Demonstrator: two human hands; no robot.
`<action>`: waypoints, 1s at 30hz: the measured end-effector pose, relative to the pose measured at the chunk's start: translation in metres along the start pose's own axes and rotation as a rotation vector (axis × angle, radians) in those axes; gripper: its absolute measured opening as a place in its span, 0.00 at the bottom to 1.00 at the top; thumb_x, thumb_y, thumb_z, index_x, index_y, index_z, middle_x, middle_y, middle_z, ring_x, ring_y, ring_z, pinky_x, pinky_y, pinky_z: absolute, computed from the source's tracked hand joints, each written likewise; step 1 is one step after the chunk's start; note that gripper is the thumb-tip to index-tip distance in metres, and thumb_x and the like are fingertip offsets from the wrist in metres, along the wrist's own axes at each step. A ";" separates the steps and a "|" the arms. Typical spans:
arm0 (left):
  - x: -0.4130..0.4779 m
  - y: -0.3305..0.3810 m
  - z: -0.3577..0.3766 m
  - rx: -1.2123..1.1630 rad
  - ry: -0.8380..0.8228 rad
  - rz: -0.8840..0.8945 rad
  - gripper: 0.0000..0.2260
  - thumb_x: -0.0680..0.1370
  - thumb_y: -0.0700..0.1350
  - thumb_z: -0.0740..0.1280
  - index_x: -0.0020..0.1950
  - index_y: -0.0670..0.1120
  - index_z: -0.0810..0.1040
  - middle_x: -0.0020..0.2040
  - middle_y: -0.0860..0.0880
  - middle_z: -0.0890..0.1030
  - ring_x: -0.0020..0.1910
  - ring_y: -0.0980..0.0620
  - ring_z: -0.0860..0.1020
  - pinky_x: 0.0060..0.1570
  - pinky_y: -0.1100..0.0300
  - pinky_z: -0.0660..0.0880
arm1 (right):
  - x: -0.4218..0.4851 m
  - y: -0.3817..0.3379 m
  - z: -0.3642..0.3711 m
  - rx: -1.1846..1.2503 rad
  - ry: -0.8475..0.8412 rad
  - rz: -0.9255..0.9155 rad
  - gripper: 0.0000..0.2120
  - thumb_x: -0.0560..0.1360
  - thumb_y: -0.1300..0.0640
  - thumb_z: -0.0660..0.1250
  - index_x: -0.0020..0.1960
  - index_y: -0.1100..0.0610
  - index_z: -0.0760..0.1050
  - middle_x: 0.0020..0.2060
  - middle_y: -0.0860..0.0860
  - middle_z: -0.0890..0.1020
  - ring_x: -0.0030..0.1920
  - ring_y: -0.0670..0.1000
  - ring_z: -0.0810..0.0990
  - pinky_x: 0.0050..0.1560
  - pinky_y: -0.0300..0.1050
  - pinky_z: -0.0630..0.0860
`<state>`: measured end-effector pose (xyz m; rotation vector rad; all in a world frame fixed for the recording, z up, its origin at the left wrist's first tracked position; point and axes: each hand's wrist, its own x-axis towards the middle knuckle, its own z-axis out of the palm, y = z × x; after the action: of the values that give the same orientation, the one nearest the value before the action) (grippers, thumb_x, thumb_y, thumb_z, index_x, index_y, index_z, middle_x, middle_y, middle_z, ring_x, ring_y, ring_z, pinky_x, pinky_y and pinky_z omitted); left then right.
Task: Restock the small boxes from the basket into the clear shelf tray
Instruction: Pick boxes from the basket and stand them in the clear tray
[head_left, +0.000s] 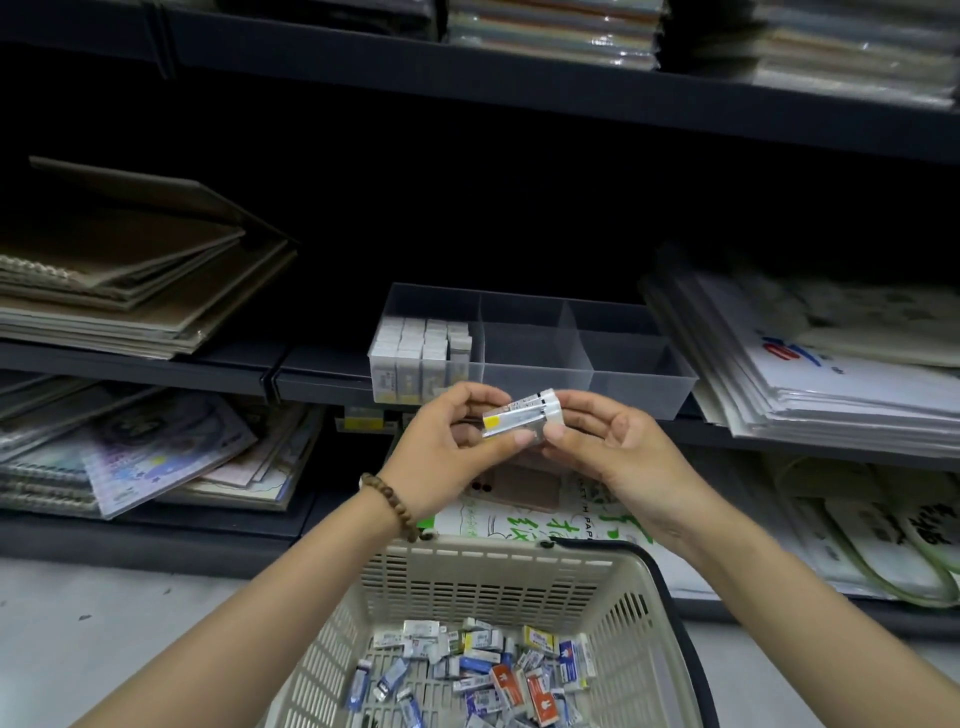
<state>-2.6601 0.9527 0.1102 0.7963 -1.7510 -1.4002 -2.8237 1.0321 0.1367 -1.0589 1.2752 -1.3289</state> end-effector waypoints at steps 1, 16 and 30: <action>0.002 0.003 -0.002 0.002 0.022 0.021 0.20 0.65 0.52 0.73 0.54 0.49 0.76 0.53 0.48 0.81 0.47 0.43 0.80 0.45 0.62 0.79 | 0.004 -0.004 0.002 -0.012 -0.004 -0.017 0.16 0.72 0.63 0.69 0.60 0.58 0.76 0.52 0.54 0.84 0.51 0.50 0.83 0.47 0.36 0.79; 0.027 -0.019 -0.075 0.188 0.316 -0.077 0.39 0.69 0.63 0.63 0.75 0.49 0.54 0.75 0.51 0.59 0.72 0.53 0.60 0.68 0.59 0.60 | 0.111 -0.070 0.016 -0.527 -0.127 0.005 0.16 0.75 0.64 0.67 0.61 0.67 0.74 0.49 0.60 0.82 0.42 0.49 0.82 0.44 0.35 0.80; 0.023 -0.031 -0.083 0.240 0.200 -0.120 0.46 0.61 0.70 0.61 0.75 0.51 0.56 0.73 0.52 0.65 0.68 0.53 0.67 0.62 0.61 0.67 | 0.132 -0.083 0.045 -0.917 -0.199 0.039 0.19 0.76 0.65 0.65 0.65 0.70 0.69 0.56 0.66 0.79 0.53 0.60 0.80 0.53 0.46 0.79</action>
<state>-2.6017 0.8840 0.0942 1.1459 -1.7571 -1.1533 -2.8049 0.8929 0.2178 -1.7131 1.7772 -0.5427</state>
